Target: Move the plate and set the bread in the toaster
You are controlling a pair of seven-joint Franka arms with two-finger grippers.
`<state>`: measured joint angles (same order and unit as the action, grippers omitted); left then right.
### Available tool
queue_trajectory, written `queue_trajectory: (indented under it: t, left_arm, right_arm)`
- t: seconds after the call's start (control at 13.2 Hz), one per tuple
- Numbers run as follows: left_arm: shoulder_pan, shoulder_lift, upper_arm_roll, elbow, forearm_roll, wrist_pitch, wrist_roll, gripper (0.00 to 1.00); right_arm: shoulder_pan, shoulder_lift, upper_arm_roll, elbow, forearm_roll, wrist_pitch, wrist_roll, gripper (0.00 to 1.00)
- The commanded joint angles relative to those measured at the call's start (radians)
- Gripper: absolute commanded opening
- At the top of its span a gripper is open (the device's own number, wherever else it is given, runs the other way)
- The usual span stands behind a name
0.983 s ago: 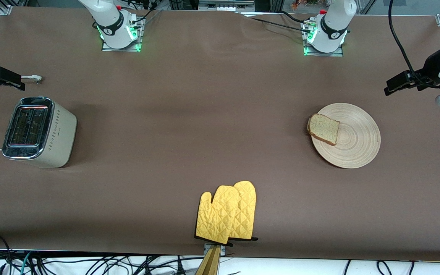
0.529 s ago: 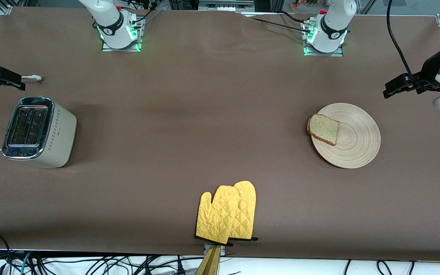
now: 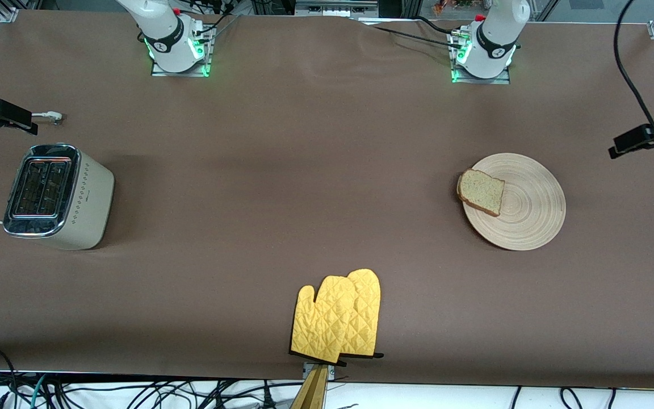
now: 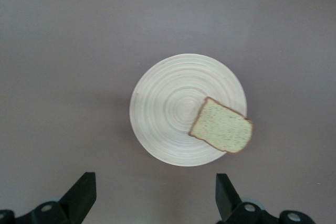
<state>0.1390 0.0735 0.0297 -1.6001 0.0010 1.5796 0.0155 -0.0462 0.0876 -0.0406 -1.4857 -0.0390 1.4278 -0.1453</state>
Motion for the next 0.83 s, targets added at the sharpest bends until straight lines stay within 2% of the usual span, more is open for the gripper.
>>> queue_trajectory:
  t: [0.0,0.08,0.38,0.53,0.68,0.76]
  left_arm:
    - [0.086,-0.003,0.010,-0.099,-0.006,0.098,0.163,1.00]
    - [0.132,0.021,0.010,-0.127,-0.044,0.131,0.228,1.00]
    - [0.286,0.198,0.010,-0.129,-0.203,0.167,0.492,1.00]
    - [0.330,0.303,0.009,-0.113,-0.223,0.178,0.637,1.00]
    - [0.388,0.420,0.009,-0.098,-0.336,0.178,0.812,1.00]
    - [0.395,0.464,0.006,-0.080,-0.352,0.178,0.883,1.00]
  right_arm:
    - [-0.004,-0.005,0.002,-0.004,0.021,0.006,0.010,1.00]
    - [-0.004,-0.005,0.002,-0.004,0.021,0.006,0.010,1.00]
    - [-0.006,-0.003,0.001,-0.004,0.021,0.006,0.010,1.00]
    - [-0.006,-0.002,0.001,-0.004,0.021,0.006,0.010,1.00]
    - [-0.006,-0.002,0.001,-0.004,0.021,0.006,0.010,1.00]
    - [-0.006,-0.002,0.001,-0.004,0.021,0.006,0.010,1.00]
